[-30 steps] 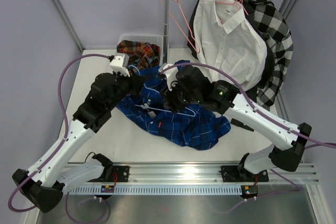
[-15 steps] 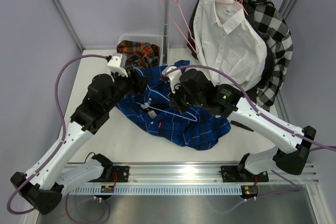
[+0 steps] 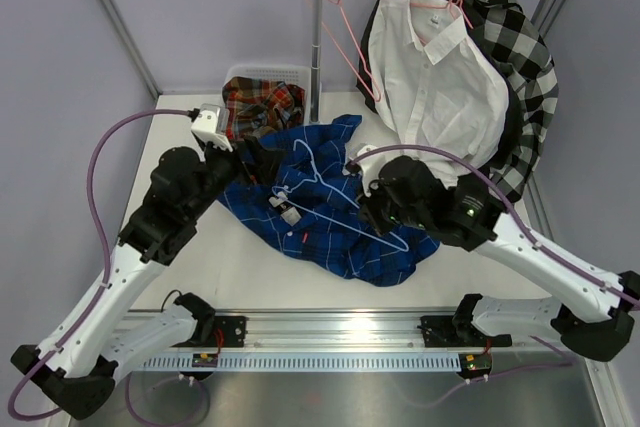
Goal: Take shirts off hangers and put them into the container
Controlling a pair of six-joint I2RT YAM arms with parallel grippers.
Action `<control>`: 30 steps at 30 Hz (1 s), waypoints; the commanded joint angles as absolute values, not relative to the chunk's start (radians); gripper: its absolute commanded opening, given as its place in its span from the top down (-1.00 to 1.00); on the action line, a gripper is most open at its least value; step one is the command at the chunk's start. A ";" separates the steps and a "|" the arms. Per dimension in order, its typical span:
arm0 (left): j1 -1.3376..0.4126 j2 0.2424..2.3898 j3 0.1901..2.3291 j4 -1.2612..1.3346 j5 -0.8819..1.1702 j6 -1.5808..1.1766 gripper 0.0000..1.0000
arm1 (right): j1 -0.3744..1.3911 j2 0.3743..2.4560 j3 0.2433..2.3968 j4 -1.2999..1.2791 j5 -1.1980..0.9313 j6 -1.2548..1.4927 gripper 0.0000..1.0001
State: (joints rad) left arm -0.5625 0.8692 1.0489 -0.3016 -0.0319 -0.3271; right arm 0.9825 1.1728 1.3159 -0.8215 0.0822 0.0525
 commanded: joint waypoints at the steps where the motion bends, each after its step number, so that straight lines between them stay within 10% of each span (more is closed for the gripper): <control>1: -0.560 0.818 1.072 -0.279 -0.075 -0.285 -0.98 | 0.991 1.044 1.292 -0.899 0.178 0.100 1.00; 19: -0.560 0.790 1.065 -0.310 -0.365 -0.235 -0.98 | 0.991 0.701 1.539 -0.890 0.630 0.089 1.00; 30: -0.560 0.796 1.062 -0.310 -0.362 -0.232 -0.98 | 0.982 0.891 1.655 -0.726 0.830 -0.075 1.00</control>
State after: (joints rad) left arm -0.5625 0.7959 1.0489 -0.3485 -0.3313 -0.2466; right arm 0.9855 0.8108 1.6424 -0.8185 0.7437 0.0051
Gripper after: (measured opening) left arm 0.988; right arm 0.032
